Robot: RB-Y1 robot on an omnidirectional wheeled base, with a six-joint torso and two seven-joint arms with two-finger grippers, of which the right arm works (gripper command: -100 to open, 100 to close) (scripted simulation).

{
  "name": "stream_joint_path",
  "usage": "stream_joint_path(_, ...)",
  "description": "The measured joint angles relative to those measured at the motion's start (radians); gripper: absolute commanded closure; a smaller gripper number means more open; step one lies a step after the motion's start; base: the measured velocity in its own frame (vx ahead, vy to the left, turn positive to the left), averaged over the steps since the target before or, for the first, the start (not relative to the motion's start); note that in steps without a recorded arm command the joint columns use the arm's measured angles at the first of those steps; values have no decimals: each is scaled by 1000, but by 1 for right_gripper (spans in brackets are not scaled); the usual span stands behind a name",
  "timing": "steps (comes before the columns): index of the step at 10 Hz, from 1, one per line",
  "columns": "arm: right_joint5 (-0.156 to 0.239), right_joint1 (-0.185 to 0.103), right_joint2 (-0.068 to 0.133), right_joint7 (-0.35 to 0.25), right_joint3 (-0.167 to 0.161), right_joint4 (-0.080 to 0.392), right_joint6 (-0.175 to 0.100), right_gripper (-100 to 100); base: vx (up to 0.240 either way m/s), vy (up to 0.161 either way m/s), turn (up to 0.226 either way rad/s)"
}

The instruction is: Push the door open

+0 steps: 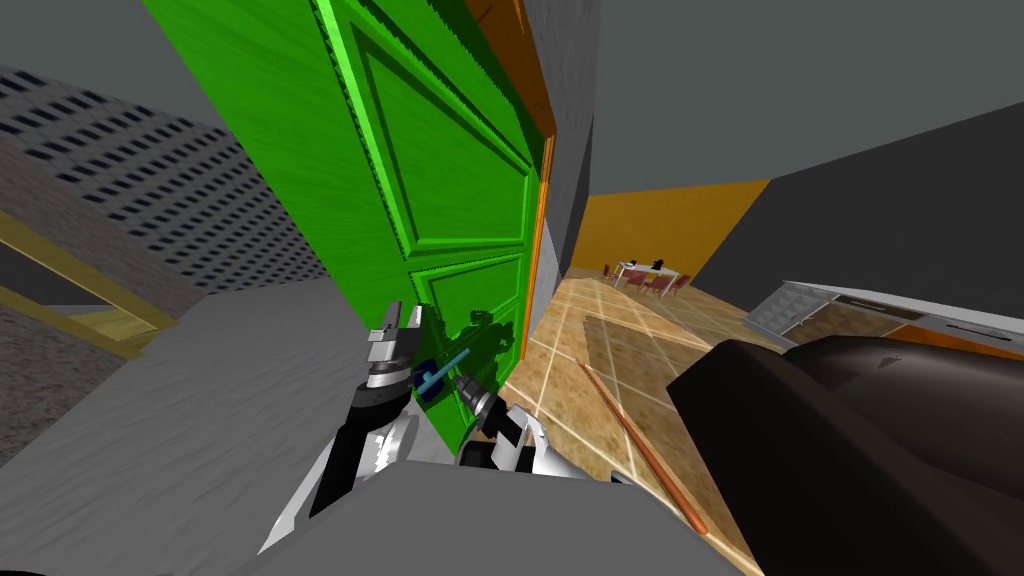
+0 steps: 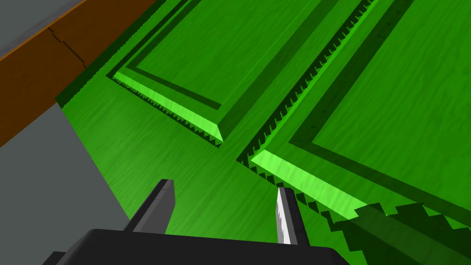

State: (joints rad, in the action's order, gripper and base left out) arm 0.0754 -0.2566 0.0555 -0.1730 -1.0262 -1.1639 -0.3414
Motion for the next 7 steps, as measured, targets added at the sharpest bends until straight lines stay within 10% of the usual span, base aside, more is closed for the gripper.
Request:
stream_joint_path(2, 0, 0, 0, 0, 0, 0, 0, 100, -2, -3, 0)
stream_joint_path(3, 0, 0, 0, 0, 0, 0, 0, -100, -144, -73, -105)
stream_joint_path(7, -1, 1, -1, 10, 37, -1, 22, -100, -154, -87, -55)
